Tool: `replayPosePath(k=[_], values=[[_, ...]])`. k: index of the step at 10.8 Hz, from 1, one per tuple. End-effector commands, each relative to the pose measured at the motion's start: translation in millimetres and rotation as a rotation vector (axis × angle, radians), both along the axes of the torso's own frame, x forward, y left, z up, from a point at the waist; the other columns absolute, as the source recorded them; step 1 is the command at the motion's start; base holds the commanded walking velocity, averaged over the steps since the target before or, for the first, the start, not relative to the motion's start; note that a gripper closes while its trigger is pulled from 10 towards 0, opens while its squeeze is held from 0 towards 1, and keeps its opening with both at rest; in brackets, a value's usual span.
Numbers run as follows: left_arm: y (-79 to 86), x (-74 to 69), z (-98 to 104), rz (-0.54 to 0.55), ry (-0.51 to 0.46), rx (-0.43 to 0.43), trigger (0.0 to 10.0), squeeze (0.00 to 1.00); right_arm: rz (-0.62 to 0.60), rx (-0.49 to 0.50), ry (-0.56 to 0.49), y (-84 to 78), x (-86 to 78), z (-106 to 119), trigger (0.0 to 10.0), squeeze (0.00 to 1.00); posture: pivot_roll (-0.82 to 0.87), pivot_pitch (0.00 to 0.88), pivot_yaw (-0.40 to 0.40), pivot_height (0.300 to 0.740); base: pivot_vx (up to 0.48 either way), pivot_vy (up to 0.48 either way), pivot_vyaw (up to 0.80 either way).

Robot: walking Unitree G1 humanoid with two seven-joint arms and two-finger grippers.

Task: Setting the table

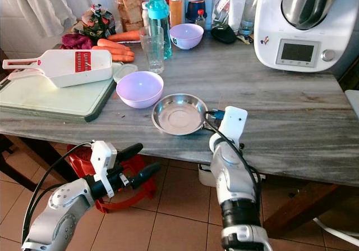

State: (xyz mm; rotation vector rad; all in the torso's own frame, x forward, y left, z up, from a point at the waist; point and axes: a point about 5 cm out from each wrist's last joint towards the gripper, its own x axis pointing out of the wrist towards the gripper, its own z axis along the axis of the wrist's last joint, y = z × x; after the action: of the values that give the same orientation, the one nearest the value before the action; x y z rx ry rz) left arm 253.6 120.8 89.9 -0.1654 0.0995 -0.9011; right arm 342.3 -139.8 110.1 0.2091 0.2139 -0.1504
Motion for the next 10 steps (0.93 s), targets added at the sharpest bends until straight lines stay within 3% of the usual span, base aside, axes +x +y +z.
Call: replayPosePath(k=[1, 10], values=[[-0.8, -1.4, 3.2, -0.021, -0.005, 0.000, 10.0, 0.00, -0.012, 0.013, -0.010, 1.7, 3.2, 3.0, 10.0, 0.00, 0.03, 0.069, 0.038, 0.740, 0.000, 0.000, 0.00], [-5.9, -0.8, 6.1, -0.018, -0.008, -0.015, 10.0, 0.00, -0.069, 0.065, 0.013, -2.5, 7.4, -5.9, 10.0, 0.00, 0.03, 0.074, 0.039, 0.740, 0.000, 0.000, 0.00]])
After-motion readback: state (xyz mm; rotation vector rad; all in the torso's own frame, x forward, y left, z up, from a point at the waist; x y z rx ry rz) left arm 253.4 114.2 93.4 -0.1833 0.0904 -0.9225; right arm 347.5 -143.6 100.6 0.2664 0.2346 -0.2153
